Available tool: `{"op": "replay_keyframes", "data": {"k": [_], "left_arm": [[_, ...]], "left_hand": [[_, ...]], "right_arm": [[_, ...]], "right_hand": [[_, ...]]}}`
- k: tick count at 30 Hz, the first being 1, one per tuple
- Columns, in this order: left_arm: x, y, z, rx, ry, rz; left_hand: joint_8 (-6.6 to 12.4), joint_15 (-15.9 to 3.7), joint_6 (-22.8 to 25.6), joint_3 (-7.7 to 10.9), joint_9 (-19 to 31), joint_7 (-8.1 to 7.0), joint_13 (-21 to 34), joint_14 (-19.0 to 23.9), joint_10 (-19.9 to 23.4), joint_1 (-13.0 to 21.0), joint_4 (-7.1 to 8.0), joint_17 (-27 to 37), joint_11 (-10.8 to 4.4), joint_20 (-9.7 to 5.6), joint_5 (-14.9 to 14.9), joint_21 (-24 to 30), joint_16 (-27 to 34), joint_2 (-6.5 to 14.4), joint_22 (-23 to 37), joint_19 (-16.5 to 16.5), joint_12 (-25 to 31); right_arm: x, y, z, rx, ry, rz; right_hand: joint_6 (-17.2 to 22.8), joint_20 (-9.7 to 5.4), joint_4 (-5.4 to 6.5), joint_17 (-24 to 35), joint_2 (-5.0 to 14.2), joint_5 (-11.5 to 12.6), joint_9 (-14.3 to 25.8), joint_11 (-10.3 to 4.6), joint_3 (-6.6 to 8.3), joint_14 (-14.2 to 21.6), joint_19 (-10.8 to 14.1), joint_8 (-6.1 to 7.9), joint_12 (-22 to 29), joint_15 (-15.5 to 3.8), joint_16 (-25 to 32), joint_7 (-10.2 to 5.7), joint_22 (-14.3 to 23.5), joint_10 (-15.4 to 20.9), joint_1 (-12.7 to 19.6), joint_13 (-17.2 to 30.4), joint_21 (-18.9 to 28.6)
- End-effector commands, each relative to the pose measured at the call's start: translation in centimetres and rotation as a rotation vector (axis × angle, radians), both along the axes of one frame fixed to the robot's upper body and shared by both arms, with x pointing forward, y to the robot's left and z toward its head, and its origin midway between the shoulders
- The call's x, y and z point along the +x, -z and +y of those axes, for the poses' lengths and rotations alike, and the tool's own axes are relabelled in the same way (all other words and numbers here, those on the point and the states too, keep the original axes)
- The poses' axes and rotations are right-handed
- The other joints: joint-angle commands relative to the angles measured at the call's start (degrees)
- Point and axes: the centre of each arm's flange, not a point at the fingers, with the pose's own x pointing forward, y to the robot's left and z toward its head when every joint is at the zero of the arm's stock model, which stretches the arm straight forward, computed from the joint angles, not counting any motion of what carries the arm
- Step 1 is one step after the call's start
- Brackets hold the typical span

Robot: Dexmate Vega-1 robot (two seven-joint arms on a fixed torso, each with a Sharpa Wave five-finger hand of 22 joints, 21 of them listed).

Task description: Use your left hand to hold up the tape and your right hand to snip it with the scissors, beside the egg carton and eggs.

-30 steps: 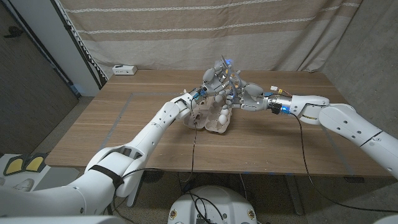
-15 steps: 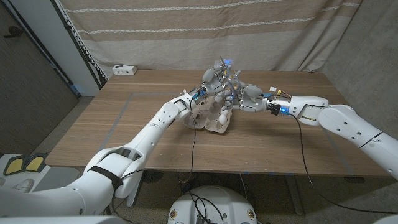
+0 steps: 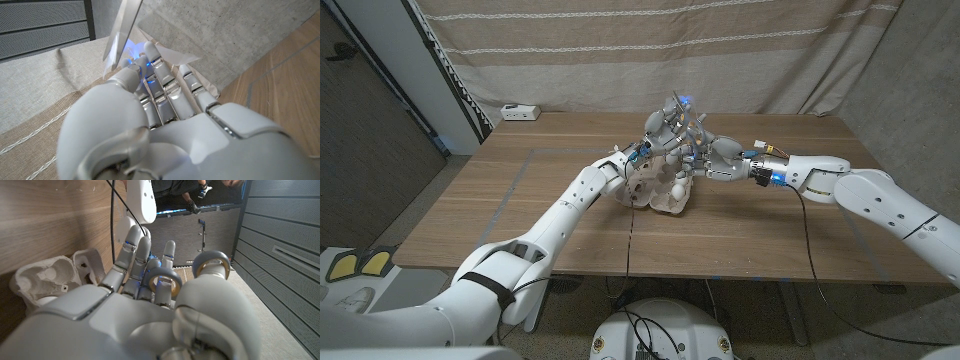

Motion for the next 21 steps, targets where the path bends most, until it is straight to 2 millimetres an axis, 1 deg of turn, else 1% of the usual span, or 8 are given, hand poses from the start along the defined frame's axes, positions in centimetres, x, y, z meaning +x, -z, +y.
{"op": "replay_keyframes", "data": {"k": [1,4,7,9,10,13,16,21], "left_arm": [[-0.41,0.2,-0.01,-0.002,-0.003,-0.002],[-0.47,0.19,-0.03,-0.004,-0.004,-0.004],[-0.49,0.22,-0.04,-0.007,-0.006,-0.003],[-0.49,0.27,-0.04,-0.006,-0.008,-0.002],[-0.48,0.29,-0.04,-0.008,-0.007,-0.001],[-0.49,0.32,-0.08,-0.009,-0.005,-0.001],[-0.48,0.33,-0.14,-0.01,-0.004,-0.001],[-0.45,0.35,-0.18,-0.008,-0.001,-0.001]], "left_hand": [[0.49,-0.01,0.37,0.39,0.21,0.19,21.93,0.64,1.33,-0.12,0.04,0.28,-1.01,-7.92,0.37,0.38,0.3,0.39,0.07,-0.04,4.51],[0.56,-0.01,0.59,0.41,0.08,0.25,21.96,0.64,1.25,-0.13,0.05,0.27,-1.03,-7.92,0.37,0.41,0.29,0.39,0.07,-0.06,4.53],[0.57,-0.01,0.44,0.42,0.12,0.22,21.87,0.64,1.19,-0.14,0.05,0.27,-1.02,-7.91,0.37,0.43,0.29,0.39,0.07,-0.07,4.47],[0.56,-0.01,0.4,0.43,0.08,0.26,22.0,0.66,1.32,-0.15,0.06,0.28,-1.02,-7.91,0.37,0.44,0.3,0.39,0.07,-0.08,4.62],[0.56,0.0,0.41,0.44,0.01,0.34,21.84,0.69,1.16,-0.16,0.07,0.28,-1.02,-7.91,0.37,0.46,0.31,0.4,0.06,-0.09,4.47],[0.71,-0.01,0.4,0.45,0.14,0.15,21.86,0.72,1.25,-0.17,0.05,0.29,-1.01,-7.92,0.36,0.48,0.31,0.38,0.06,-0.12,4.56],[0.77,-0.01,0.53,0.47,0.07,0.24,21.82,0.73,1.23,-0.17,0.06,0.29,-1.02,-7.92,0.37,0.51,0.31,0.38,0.06,-0.13,4.55],[0.74,0.0,0.75,0.49,-0.24,0.42,21.82,0.72,1.3,-0.18,0.05,0.28,-1.01,-7.92,0.36,0.54,0.29,0.37,0.06,-0.15,4.62]], "right_arm": [[-0.43,0.16,-0.15,0.002,0.002,-0.003],[-0.46,0.19,-0.19,-0.001,0.002,-0.003],[-0.49,0.22,-0.22,-0.002,0.0,-0.002],[-0.49,0.22,-0.22,-0.001,-0.002,0.007],[-0.49,0.21,-0.21,-0.005,-0.004,0.0],[-0.48,0.22,-0.18,-0.01,-0.005,-0.001],[-0.44,0.23,-0.13,-0.012,-0.002,0.004],[-0.44,0.12,-0.1,-0.014,0.007,0.0]], "right_hand": [[-1.35,-0.21,0.11,-0.01,0.19,-0.12,0.14,-0.88,0.31,0.22,0.39,-0.04,-0.18,-3.75,0.51,2.0,0.14,1.65,0.63,-0.45,-0.1],[-1.26,-0.27,-0.05,0.01,0.33,-0.12,0.16,-0.89,0.51,0.17,0.46,-0.07,-0.2,-3.75,0.62,1.94,0.14,1.71,0.99,-0.49,-0.11],[-1.17,-0.21,-0.4,-0.24,2.03,0.01,0.2,-1.21,1.75,0.37,0.48,-0.18,-0.82,-3.71,0.62,1.86,0.18,1.99,2.41,-1.55,-0.14],[-0.76,-0.38,-1.15,-0.37,4.27,0.09,0.22,-1.43,4.19,0.42,0.39,-0.24,-0.96,-4.15,0.77,1.77,0.28,2.17,5.22,-2.07,-0.08],[-0.75,-0.38,-1.17,-0.4,4.3,0.08,0.23,-1.45,4.27,0.38,0.37,-0.25,-0.95,-4.22,0.76,1.74,0.28,2.2,5.31,-2.09,-0.09],[-0.53,-0.74,-1.69,-0.63,5.35,-0.27,0.26,-2.12,8.18,0.22,-0.23,-0.49,-0.81,-4.61,0.88,1.37,0.48,2.23,9.09,-2.42,0.07],[-0.38,-1.2,-1.68,-0.48,5.88,-0.74,0.38,-2.65,11.52,-0.15,-0.99,-0.62,-1.02,-5.28,0.97,0.92,0.7,2.02,11.84,-3.03,0.28],[0.34,-1.66,-0.41,-0.7,5.64,-2.53,0.34,-4.06,16.84,0.08,-2.02,-0.95,-0.87,-6.37,1.2,-0.06,1.08,2.52,15.19,-3.88,1.2]]}}
